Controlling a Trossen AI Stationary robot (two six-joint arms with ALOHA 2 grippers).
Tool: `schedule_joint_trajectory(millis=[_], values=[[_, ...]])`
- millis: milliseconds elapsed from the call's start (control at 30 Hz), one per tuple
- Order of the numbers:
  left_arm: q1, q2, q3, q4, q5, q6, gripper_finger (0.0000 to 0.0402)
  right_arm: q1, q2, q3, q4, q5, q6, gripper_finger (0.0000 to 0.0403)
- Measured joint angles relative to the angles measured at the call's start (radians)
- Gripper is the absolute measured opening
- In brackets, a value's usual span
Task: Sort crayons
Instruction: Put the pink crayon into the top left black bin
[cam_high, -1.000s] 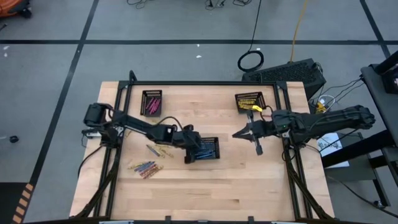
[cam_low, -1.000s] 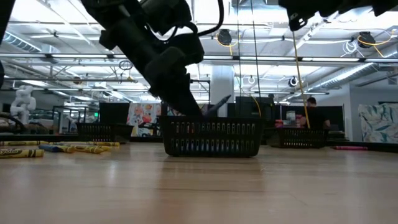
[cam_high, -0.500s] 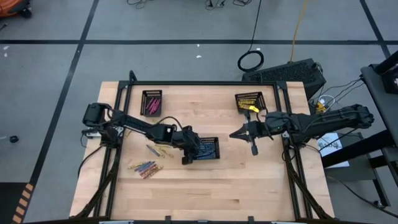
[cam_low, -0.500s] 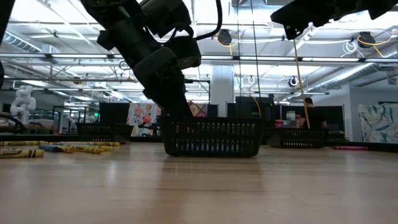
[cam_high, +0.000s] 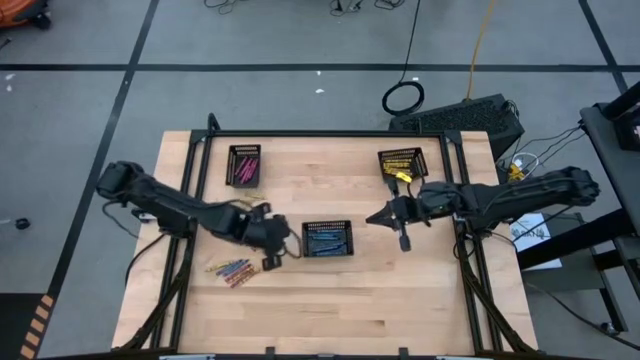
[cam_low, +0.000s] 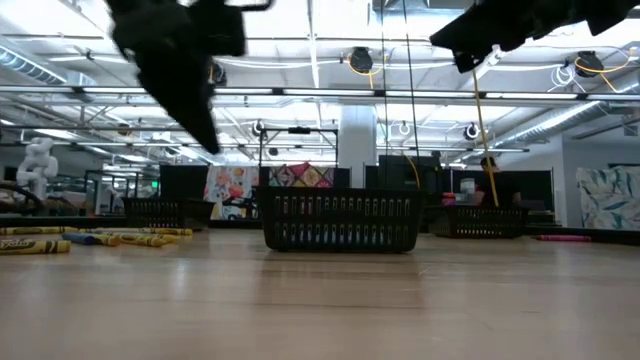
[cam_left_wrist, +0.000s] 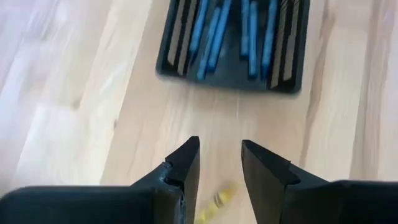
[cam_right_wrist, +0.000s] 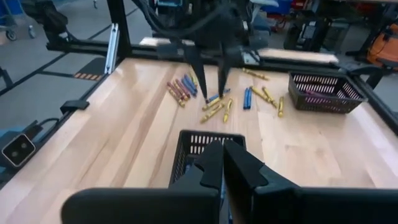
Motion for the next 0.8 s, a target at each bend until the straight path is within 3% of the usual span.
schedule_joint_trajectory(millis=[167, 467, 567, 800], values=[[-0.131, -0.032, -0.013, -0.191, -0.044, -0.279, 0.0116, 0.0, 0.05, 0.0, 0.037, 0.0, -0.004, 0.0], [-0.343, -0.031, -0.016, -0.566, -0.052, -0.944, 0.0116, 0.0, 0.069, 0.0, 0.058, 0.0, -0.018, 0.0], [-0.413, -0.032, -0.02, -0.592, -0.032, -1.094, 0.0116, 0.0, 0.068, 0.0, 0.054, 0.0, -0.019, 0.0], [-0.579, -0.031, -0.028, -0.487, 0.058, -1.309, 0.0116, 0.0, 0.068, 0.0, 0.052, 0.0, -0.047, 0.0]])
